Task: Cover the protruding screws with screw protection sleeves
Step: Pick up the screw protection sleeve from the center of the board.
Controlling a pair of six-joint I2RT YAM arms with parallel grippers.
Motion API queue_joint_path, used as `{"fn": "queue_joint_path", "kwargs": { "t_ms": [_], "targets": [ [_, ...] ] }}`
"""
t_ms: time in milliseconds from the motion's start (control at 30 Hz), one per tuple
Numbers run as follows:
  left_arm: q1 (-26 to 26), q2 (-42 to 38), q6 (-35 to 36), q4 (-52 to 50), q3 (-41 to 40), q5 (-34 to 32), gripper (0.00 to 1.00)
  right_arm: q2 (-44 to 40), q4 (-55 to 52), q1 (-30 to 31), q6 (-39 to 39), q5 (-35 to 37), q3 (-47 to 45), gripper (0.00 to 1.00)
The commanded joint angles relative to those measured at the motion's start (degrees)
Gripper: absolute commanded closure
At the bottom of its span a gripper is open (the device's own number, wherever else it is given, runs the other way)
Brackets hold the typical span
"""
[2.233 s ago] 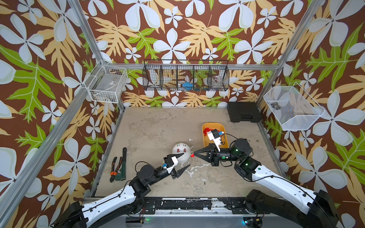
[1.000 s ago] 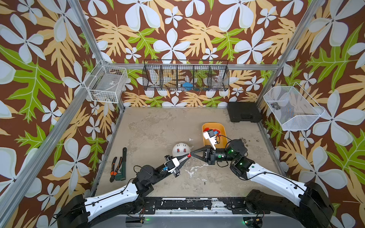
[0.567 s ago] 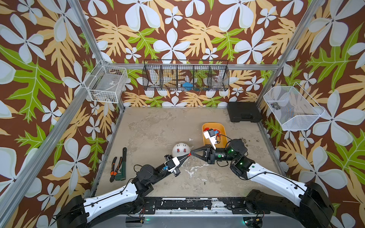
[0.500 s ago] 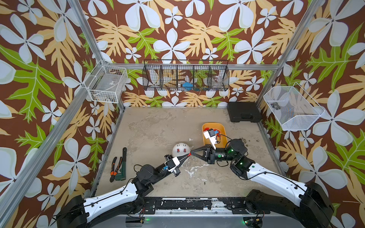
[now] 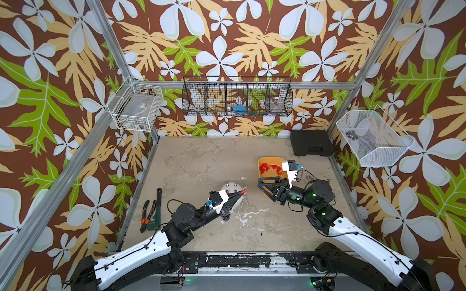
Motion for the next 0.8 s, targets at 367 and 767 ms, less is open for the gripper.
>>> {"fn": "queue_joint_path", "kwargs": {
  "t_ms": [367, 767],
  "targets": [
    [12.59, 9.0, -10.74, -45.69, 22.89, 10.29, 1.0, 1.5, 25.96, 2.04, -13.65, 20.01, -26.04, 0.51],
    [21.02, 31.85, -12.53, -73.72, 47.93, 6.1, 1.0, 4.06, 30.44, 13.88, -28.71, 39.39, -30.8, 0.53]
  ]
}}
